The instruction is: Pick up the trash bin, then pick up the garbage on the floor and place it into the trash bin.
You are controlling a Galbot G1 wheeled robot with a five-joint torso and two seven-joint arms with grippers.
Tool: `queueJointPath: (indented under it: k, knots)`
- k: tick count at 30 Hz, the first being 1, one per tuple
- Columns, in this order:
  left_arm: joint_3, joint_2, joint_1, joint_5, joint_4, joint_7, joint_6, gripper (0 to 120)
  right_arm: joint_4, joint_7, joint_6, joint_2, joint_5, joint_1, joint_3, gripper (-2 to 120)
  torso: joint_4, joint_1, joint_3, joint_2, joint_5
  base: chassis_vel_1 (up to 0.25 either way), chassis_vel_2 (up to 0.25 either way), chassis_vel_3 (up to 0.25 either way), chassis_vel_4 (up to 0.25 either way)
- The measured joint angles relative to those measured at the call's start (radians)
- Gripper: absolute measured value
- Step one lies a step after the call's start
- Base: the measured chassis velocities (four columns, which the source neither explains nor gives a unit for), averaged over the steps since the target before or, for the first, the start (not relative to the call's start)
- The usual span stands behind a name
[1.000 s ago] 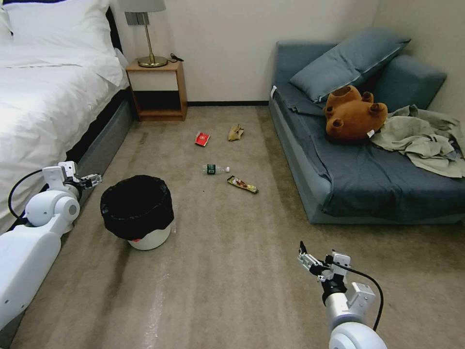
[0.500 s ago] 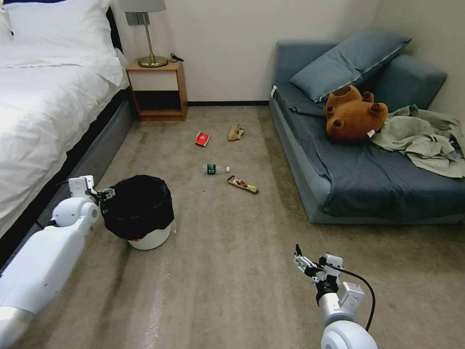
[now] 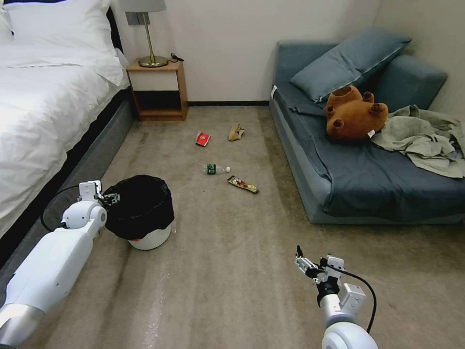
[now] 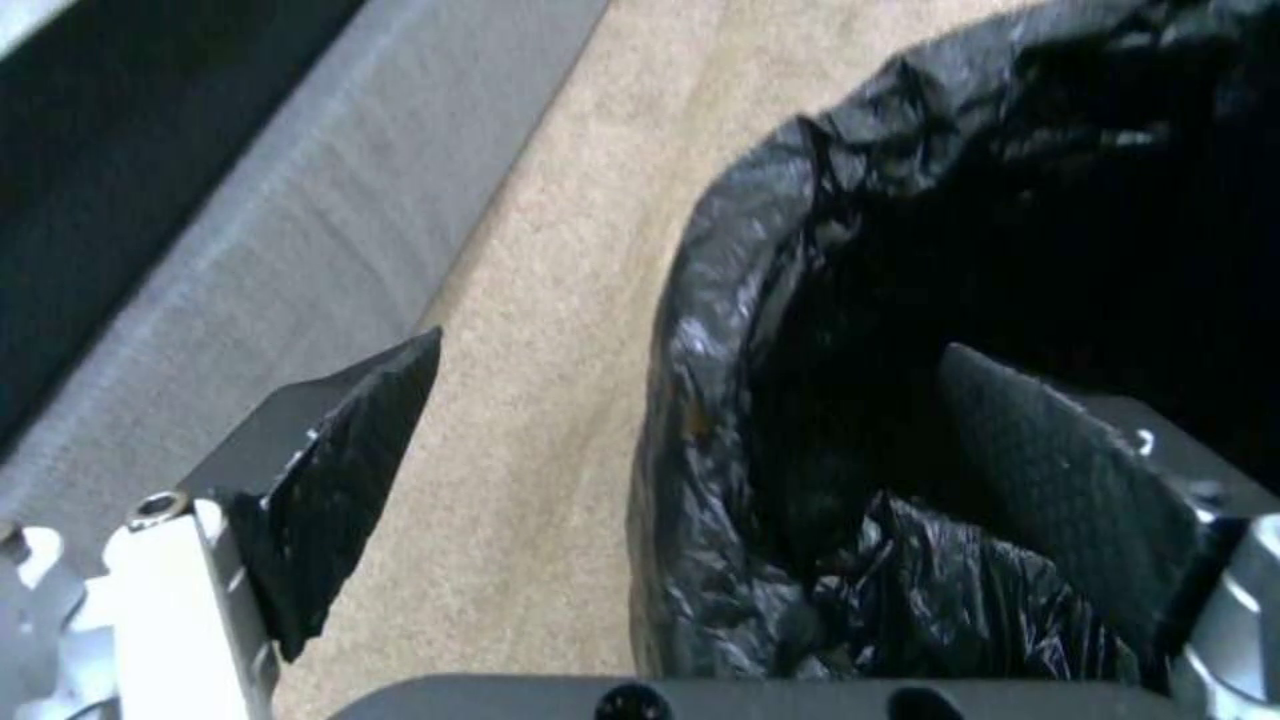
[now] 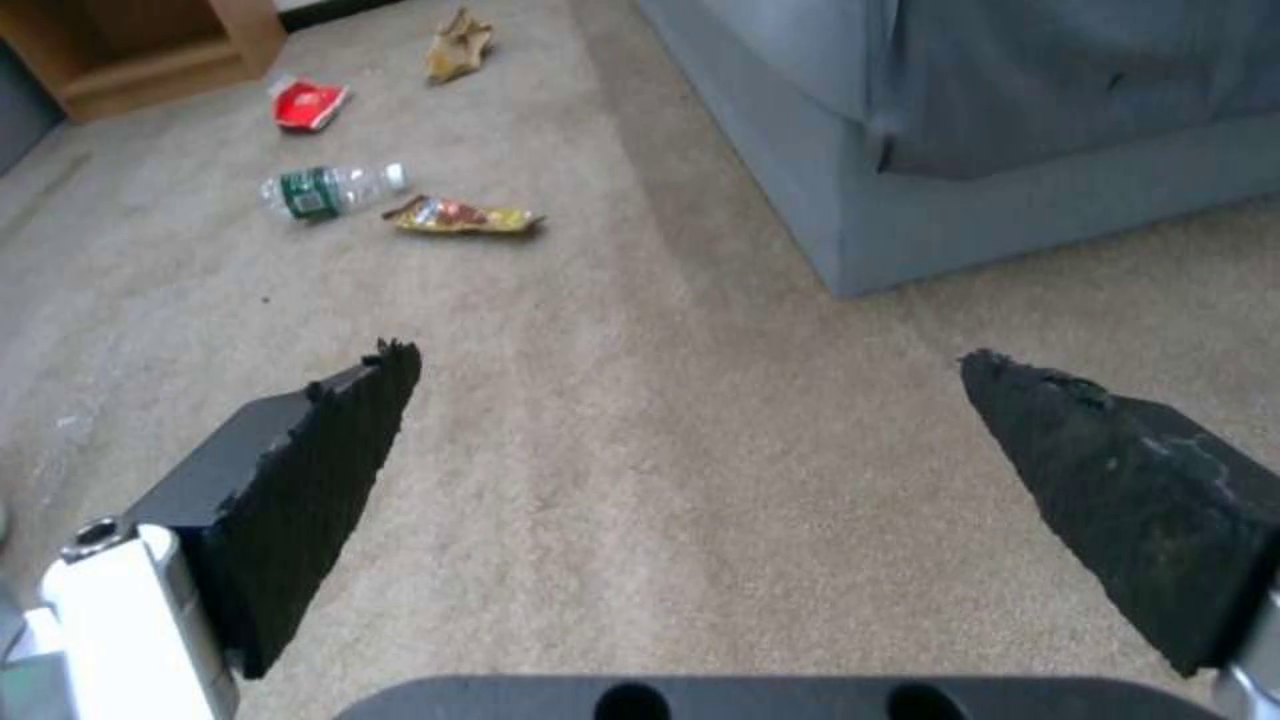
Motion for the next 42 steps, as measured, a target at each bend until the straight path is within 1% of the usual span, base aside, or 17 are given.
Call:
queueJointPath:
  k: [12,18,22,23,24,25,26,28,30,31,32,34,36,37,38,41,42]
  knots:
    - [0.017,-0.045,-0.073,-0.113,0.072,-0.054,0.098,99,-0.005,-0.015,0.023,0.006,-0.046,-0.042,0.001,100,-0.0001,0.000,0.000,0.000,0.0000,0.000,0.000,0.000,0.000]
    - [0.025,-0.040,-0.110,-0.178,0.092,-0.076,0.139,96,-0.015,-0.019,0.024,0.011,-0.055,-0.041,-0.002,100,-0.0003,0.000,0.000,0.000,0.0001,0.000,0.000,0.000,0.000]
    - [0.032,-0.034,-0.126,-0.187,0.107,-0.076,0.150,91,-0.018,-0.021,0.027,0.012,-0.058,-0.043,-0.003,100,0.0001,0.000,0.000,0.000,0.0001,0.000,0.000,0.000,0.000]
    - [0.036,-0.033,-0.136,-0.194,0.119,-0.076,0.160,86,-0.018,-0.023,0.028,0.013,-0.060,-0.045,-0.003,100,0.0001,0.000,0.000,0.000,0.0001,0.000,0.000,0.000,0.000]
    - [0.036,-0.033,-0.136,-0.194,0.119,-0.076,0.160,86,-0.018,-0.023,0.028,0.013,-0.060,-0.045,-0.003,100,0.0001,0.000,0.000,0.000,0.0001,0.000,0.000,0.000,0.000]
    - [0.038,-0.035,-0.145,-0.210,0.130,-0.076,0.175,77,-0.018,-0.023,0.028,0.015,-0.060,-0.045,-0.004,100,-0.0001,0.000,0.000,0.000,0.0001,0.000,0.000,0.000,0.000]
    - [0.038,-0.035,-0.145,-0.210,0.130,-0.076,0.175,77,-0.018,-0.023,0.028,0.015,-0.060,-0.045,-0.004,100,-0.0001,0.000,0.000,0.000,0.0001,0.000,0.000,0.000,0.000]
    - [0.039,-0.036,-0.149,-0.227,0.135,-0.077,0.191,70,-0.018,-0.023,0.028,0.015,-0.059,-0.046,-0.004,100,-0.0001,0.000,0.000,0.000,0.0001,0.000,0.000,0.000,0.000]
    - [0.043,-0.040,-0.159,-0.236,0.152,-0.088,0.209,53,-0.018,-0.027,0.031,0.015,-0.058,-0.053,-0.003,100,0.0000,0.000,0.000,0.000,0.0000,0.000,0.000,0.000,0.000]
    - [0.043,-0.040,-0.159,-0.236,0.152,-0.088,0.209,53,-0.018,-0.027,0.031,0.015,-0.058,-0.053,-0.003,100,0.0000,0.000,0.000,0.000,0.0000,0.000,0.000,0.000,0.000]
    - [0.044,-0.041,-0.165,-0.237,0.158,-0.092,0.211,46,-0.019,-0.028,0.033,0.016,-0.058,-0.055,-0.003,100,-0.0001,0.000,0.000,0.000,0.0001,0.000,0.000,0.000,0.000]
    - [0.044,-0.041,-0.166,-0.237,0.159,-0.092,0.211,43,-0.019,-0.028,0.033,0.016,-0.059,-0.056,-0.003,100,-0.0001,0.000,0.000,0.000,0.0001,0.000,0.000,0.000,0.000]
    - [0.045,-0.042,-0.173,-0.235,0.163,-0.095,0.211,30,-0.020,-0.030,0.035,0.018,-0.061,-0.058,-0.004,100,0.0000,0.000,0.000,0.000,0.0000,0.000,0.000,0.000,0.000]
    - [0.045,-0.042,-0.173,-0.235,0.163,-0.095,0.211,30,-0.020,-0.030,0.035,0.018,-0.061,-0.058,-0.004,100,0.0000,0.000,0.000,0.000,0.0000,0.000,0.000,0.000,0.000]
    - [0.046,-0.042,-0.174,-0.232,0.163,-0.095,0.209,23,-0.020,-0.030,0.035,0.018,-0.062,-0.059,-0.005,100,0.0000,0.000,0.000,0.000,0.0001,0.000,0.000,0.000,0.000]
    - [0.046,-0.042,-0.174,-0.229,0.163,-0.094,0.203,17,-0.020,-0.030,0.036,0.017,-0.061,-0.059,-0.005,100,-0.0001,0.000,0.000,0.000,0.0001,0.000,0.000,0.000,0.000]
    - [0.045,-0.043,-0.174,-0.219,0.163,-0.090,0.195,10,-0.019,-0.030,0.037,0.015,-0.060,-0.060,-0.003,100,-0.0002,0.000,0.000,0.000,0.0000,0.000,0.000,0.000,0.000]
